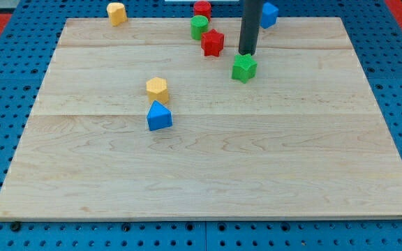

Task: Move green star closer to the red star

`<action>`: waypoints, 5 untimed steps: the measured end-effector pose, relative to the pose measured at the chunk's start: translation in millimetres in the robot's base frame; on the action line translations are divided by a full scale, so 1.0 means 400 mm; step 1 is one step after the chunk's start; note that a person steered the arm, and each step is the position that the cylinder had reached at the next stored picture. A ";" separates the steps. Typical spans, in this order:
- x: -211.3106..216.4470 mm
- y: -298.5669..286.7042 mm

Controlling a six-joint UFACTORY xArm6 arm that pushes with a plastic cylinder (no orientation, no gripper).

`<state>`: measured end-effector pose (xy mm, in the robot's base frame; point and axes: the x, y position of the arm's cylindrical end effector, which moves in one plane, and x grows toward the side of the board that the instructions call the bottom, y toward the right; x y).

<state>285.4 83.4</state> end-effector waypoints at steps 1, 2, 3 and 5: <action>-0.022 -0.005; -0.035 -0.052; -0.035 -0.108; -0.017 0.032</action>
<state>278.5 96.1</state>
